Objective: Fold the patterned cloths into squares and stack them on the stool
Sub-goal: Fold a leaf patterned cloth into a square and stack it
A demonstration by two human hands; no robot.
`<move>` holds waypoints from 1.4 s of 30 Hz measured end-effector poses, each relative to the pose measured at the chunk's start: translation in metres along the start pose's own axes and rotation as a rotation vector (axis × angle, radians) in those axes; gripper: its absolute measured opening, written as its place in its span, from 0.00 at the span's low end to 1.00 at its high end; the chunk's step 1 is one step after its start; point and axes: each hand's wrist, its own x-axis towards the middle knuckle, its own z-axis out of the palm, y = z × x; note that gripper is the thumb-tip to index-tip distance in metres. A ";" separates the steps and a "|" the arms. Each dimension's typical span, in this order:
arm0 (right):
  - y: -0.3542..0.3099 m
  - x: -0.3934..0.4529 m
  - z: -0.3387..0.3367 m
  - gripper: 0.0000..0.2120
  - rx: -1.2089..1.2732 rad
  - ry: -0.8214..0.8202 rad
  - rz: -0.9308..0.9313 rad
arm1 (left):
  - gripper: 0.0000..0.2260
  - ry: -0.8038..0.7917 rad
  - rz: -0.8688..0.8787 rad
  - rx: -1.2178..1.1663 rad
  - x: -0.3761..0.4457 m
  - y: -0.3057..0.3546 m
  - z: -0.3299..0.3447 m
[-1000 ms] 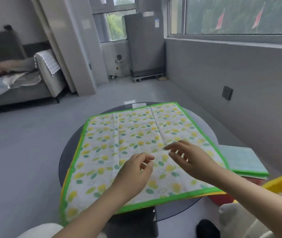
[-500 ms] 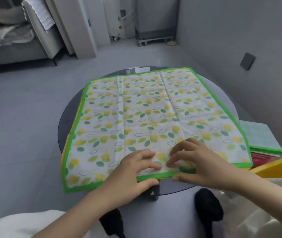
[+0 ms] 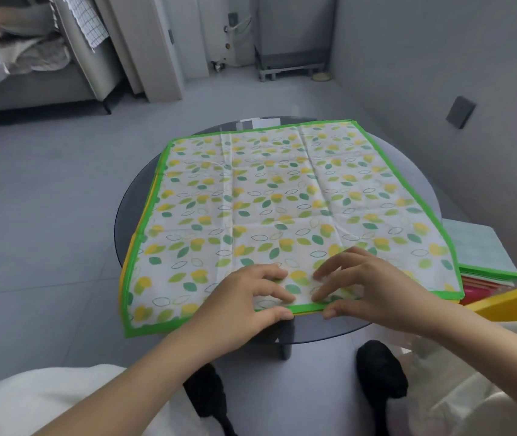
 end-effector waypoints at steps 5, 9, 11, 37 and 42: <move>-0.011 0.001 -0.007 0.04 -0.024 0.028 0.080 | 0.05 0.006 -0.040 -0.001 0.000 0.003 -0.003; -0.019 0.003 -0.008 0.04 -0.109 0.117 0.182 | 0.05 0.047 -0.110 0.021 0.001 0.006 -0.017; -0.023 0.007 -0.010 0.05 -0.161 0.190 0.210 | 0.05 0.077 -0.151 0.064 0.003 0.009 -0.028; -0.023 0.107 -0.101 0.07 -0.366 0.184 0.214 | 0.09 0.173 -0.166 0.479 0.100 0.040 -0.114; 0.009 0.128 -0.069 0.07 -0.354 0.022 0.246 | 0.11 -0.008 -0.261 0.519 0.114 0.006 -0.091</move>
